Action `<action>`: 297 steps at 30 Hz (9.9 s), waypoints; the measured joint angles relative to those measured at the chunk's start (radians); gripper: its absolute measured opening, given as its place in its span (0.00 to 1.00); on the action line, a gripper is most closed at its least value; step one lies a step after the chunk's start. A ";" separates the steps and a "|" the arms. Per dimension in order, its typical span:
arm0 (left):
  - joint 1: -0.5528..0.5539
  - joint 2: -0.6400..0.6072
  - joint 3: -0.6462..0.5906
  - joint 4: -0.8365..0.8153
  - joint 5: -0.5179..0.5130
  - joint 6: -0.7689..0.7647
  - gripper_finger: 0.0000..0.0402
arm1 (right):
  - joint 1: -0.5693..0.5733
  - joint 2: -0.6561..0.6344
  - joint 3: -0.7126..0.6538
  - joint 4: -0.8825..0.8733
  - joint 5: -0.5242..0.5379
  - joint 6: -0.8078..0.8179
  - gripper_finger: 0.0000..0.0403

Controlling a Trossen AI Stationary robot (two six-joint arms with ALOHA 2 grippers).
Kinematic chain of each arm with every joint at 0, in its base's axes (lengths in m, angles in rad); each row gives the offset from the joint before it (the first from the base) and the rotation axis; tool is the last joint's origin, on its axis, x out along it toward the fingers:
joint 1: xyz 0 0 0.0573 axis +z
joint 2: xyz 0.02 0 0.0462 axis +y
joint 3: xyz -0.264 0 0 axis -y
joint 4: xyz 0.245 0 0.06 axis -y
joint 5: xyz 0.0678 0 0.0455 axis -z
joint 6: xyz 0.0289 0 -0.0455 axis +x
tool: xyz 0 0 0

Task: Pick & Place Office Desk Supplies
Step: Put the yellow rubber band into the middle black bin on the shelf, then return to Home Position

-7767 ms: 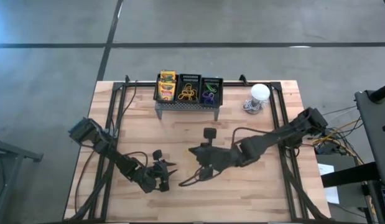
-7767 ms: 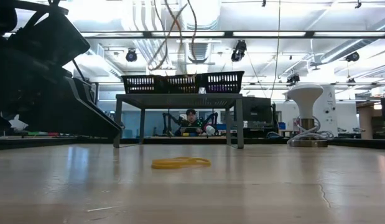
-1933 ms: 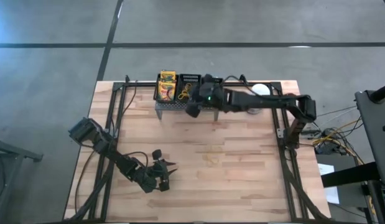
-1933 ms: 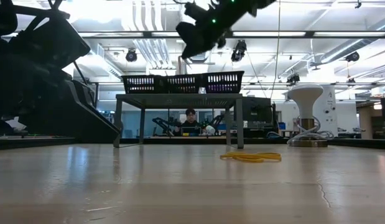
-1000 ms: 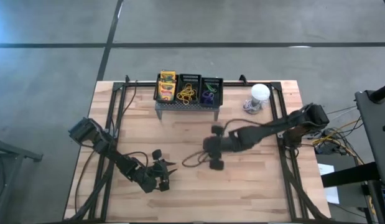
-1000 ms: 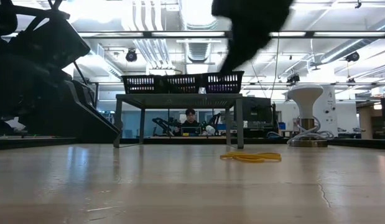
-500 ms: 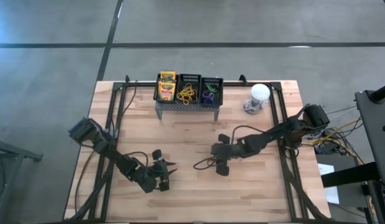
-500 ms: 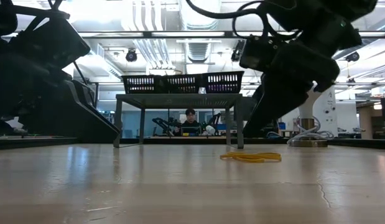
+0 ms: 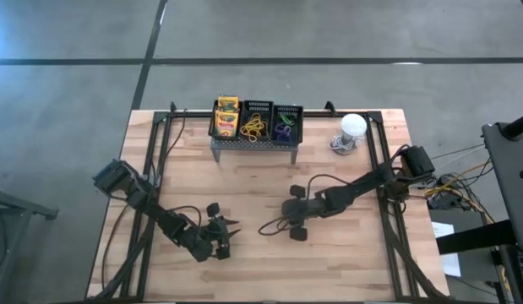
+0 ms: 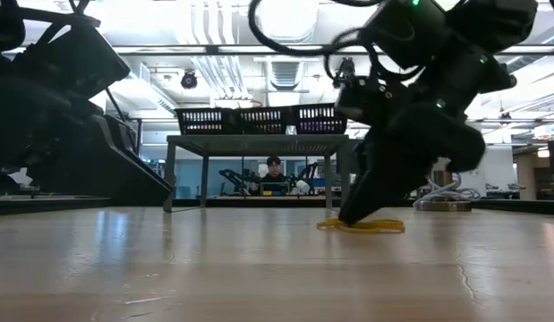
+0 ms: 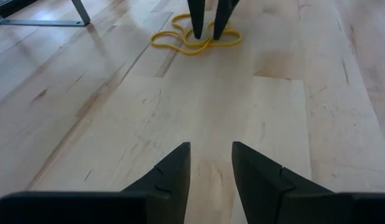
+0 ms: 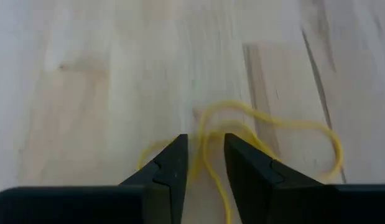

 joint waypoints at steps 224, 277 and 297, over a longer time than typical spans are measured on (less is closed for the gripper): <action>0.012 0.000 0.000 -0.012 0.000 -0.017 0.30 | -0.311 0.115 1.156 -0.960 0.413 -0.423 0.12; 0.826 -1.706 -0.571 -0.263 0.956 0.549 0.01 | 0.111 -0.877 -0.381 -0.117 0.001 -0.157 0.09; 0.821 -1.798 -0.573 -0.397 0.830 0.372 0.05 | 0.111 -0.877 -0.381 -0.117 0.001 -0.157 0.10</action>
